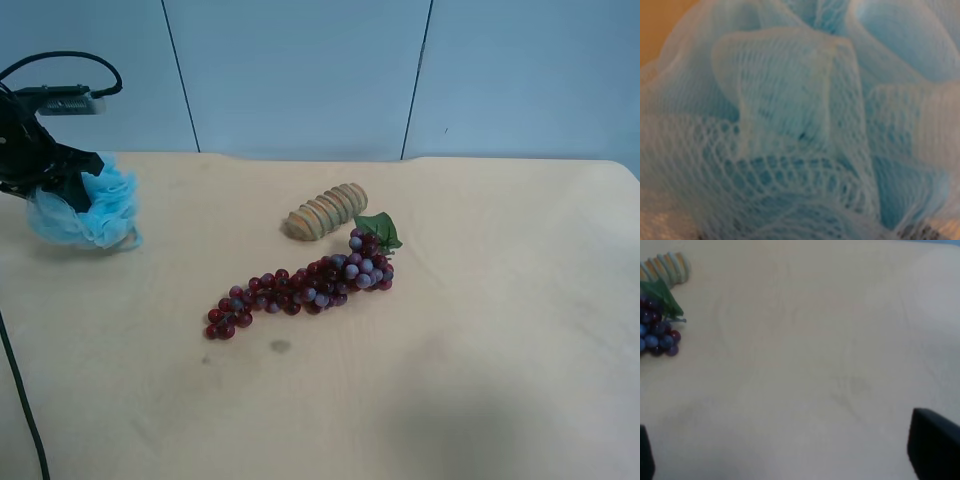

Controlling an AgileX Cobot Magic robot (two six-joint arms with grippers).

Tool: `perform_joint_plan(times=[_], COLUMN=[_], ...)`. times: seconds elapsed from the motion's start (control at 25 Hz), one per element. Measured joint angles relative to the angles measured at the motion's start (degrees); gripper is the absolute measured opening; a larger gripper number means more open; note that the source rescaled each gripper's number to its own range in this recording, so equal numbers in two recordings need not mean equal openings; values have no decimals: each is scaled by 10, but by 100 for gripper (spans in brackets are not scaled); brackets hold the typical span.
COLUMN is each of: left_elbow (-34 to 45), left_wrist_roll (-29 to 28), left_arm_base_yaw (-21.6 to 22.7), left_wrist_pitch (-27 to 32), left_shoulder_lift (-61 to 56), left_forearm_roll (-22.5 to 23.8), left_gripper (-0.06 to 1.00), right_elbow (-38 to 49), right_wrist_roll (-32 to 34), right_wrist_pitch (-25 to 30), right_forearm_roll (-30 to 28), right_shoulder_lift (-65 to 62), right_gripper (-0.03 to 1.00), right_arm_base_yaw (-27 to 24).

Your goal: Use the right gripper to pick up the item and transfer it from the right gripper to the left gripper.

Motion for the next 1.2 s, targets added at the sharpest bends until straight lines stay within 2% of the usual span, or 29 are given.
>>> perform_joint_plan(times=[0.16,0.2,0.24,0.28,0.32,0.36,0.4,0.48,0.68,1.2], left_elbow=[0,0,0,0,0,0,0,0,0,0], left_wrist_roll=[9,12,14,14,14,13,12,11,11,9], left_arm_base_yaw=[1,1,1,1,1,1,1,1,1,1], left_wrist_pitch=[-2,-3,-3,-3,-3,0,1,5,24,141], left_shoulder_lift=[15,16,16,16,16,16,16,9,-54,-369], left_forearm_roll=[0,0,0,0,0,0,0,0,0,0], left_gripper=[0,5,16,35,59,77,86,95,99,99], right_elbow=[0,0,0,0,0,0,0,0,0,0], right_wrist_roll=[0,0,0,0,0,0,0,0,0,0], right_wrist_pitch=[0,0,0,0,0,0,0,0,0,0], right_forearm_roll=[0,0,0,0,0,0,0,0,0,0], right_shoulder_lift=[0,0,0,0,0,0,0,0,0,0], right_gripper=[100,100,100,100,100,100,100,100,100,100], right_arm_base_yaw=[0,0,0,0,0,0,0,0,0,0])
